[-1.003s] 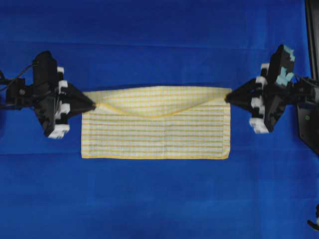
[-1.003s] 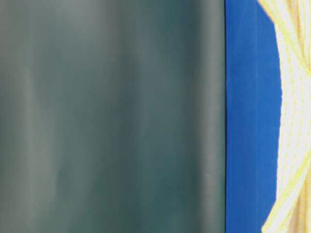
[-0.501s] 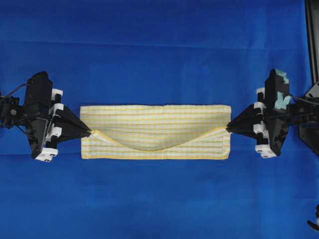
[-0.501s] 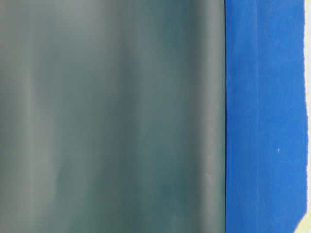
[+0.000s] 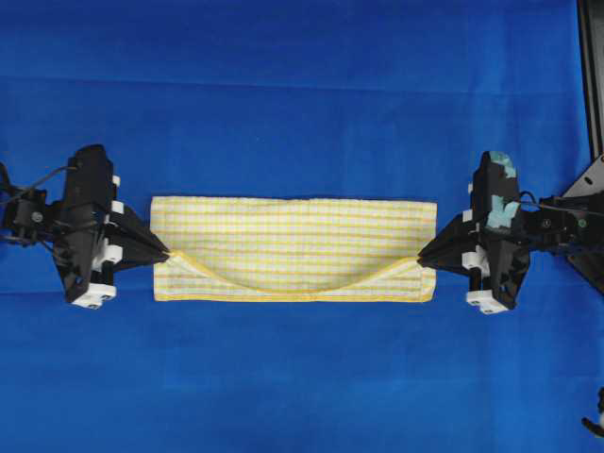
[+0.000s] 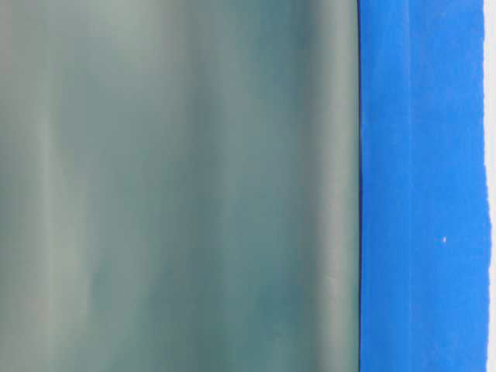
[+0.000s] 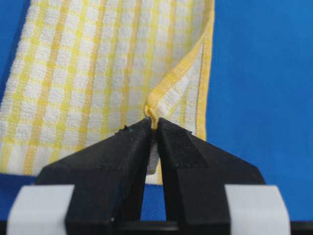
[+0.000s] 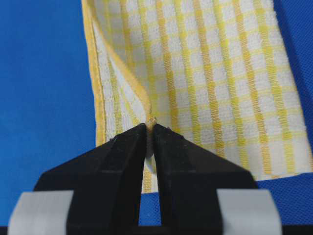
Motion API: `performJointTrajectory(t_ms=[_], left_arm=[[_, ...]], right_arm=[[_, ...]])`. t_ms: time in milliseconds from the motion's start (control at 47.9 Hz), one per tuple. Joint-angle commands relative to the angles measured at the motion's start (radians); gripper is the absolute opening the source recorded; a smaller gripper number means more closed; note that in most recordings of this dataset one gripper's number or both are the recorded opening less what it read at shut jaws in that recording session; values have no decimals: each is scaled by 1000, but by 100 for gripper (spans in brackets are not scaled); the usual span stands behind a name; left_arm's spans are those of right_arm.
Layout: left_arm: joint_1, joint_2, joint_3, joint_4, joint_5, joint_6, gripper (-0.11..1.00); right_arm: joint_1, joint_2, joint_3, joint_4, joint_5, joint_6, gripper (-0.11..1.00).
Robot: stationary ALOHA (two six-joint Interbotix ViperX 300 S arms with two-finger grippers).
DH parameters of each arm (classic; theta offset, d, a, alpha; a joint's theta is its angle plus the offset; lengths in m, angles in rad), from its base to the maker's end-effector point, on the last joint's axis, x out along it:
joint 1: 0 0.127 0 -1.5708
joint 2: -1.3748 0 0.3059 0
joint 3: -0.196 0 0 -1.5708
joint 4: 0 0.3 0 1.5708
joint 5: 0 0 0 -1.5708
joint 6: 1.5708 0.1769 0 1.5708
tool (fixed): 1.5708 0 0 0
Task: Fold the yellow towel.
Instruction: 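Lay the folded edge down and open both grippers, then grasp the left and right ends of the folded strip with both grippers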
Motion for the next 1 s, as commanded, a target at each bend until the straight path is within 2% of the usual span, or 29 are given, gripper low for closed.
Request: performJointTrajectory(t_ms=[0, 209, 272, 334, 460, 501, 543, 669, 794, 982], left_arm=[[-2, 5, -26, -2, 2, 3, 4], [-3, 6, -35, 0, 12, 3, 5], [-2, 3, -35, 0, 14, 3, 13], [-2, -3, -37, -2, 15, 3, 26], [18, -34, -41, 0, 25, 12, 60], [28, -49, -41, 3, 32, 14, 65], [37, -61, -40, 5, 41, 18, 65], [74, -78, -41, 5, 66, 48, 59], [110, -64, -52, 5, 78, 95, 59], [179, -9, -63, 5, 81, 163, 59]], right_arm=[[6, 0, -20, 2, 3, -2, 6], [8, 0, -26, 0, 0, -3, 7], [6, -6, -32, -2, 3, -9, 12], [8, -14, -37, -5, 5, -15, 29], [6, -48, -38, -26, 20, -25, 67], [5, -69, -38, -32, 26, -32, 77], [-2, -86, -37, -32, 32, -38, 83], [-38, -132, -23, -34, 54, -54, 75], [-109, -146, -11, -43, 80, -61, 76], [-227, -107, -15, -86, 126, -78, 76]])
